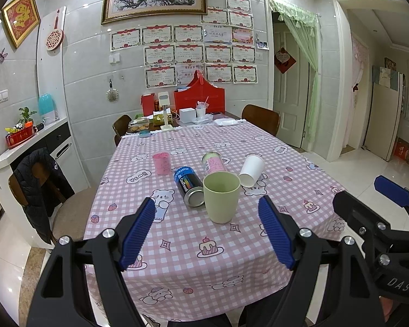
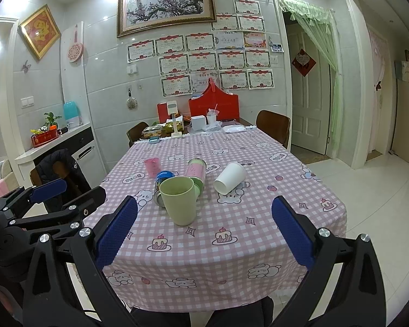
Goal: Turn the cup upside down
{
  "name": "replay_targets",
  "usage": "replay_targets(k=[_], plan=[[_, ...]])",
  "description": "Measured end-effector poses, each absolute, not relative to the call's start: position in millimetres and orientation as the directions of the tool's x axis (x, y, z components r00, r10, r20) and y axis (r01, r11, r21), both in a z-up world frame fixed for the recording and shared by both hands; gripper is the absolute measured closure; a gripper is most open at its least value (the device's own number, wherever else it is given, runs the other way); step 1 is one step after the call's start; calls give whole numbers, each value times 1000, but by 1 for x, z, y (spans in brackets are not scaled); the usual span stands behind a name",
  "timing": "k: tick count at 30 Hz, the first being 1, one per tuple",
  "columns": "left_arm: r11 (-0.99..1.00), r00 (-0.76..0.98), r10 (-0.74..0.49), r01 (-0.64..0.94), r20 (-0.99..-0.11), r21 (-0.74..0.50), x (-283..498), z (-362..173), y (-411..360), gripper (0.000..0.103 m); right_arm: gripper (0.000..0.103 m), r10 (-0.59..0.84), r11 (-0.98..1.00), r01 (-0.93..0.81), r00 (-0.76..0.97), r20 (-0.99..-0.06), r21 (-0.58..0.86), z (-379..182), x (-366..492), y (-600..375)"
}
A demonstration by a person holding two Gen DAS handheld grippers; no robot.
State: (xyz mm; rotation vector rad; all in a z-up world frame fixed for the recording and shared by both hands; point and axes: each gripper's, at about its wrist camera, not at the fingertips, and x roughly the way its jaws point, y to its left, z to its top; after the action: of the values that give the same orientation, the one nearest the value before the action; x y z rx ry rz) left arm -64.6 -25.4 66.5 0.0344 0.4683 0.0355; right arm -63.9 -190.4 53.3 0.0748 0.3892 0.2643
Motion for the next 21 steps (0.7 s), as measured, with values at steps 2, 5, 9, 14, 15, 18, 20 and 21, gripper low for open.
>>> replay_targets(k=[2, 5, 9, 14, 15, 18, 20, 21], plan=[[999, 891, 42, -27, -451, 40, -64, 66, -25, 26, 8, 269, 963, -240, 891, -365, 123, 53, -64, -190], [999, 891, 43, -26, -451, 42, -64, 66, -25, 26, 8, 268, 963, -239, 891, -365, 124, 53, -64, -191], [999, 892, 41, -26, -451, 41, -64, 66, -25, 26, 8, 274, 961, -244, 891, -363, 127, 53, -64, -190], [999, 889, 44, -28, -455, 41, -63, 67, -23, 26, 8, 273, 962, -243, 889, -367, 127, 54, -64, -188], [999, 889, 44, -28, -456, 41, -63, 67, -23, 26, 8, 273, 962, -243, 889, -368, 127, 54, -64, -187], [999, 887, 48, -32, -458, 42, -62, 66, -23, 26, 8, 273, 962, -242, 887, -372, 129, 52, -62, -188], [999, 886, 49, -33, -461, 44, -61, 65, -23, 26, 8, 275, 961, -243, 886, -375, 131, 51, -61, -188], [998, 886, 50, -33, -461, 45, -61, 65, -23, 26, 8, 275, 961, -242, 885, -376, 132, 51, -61, -187]])
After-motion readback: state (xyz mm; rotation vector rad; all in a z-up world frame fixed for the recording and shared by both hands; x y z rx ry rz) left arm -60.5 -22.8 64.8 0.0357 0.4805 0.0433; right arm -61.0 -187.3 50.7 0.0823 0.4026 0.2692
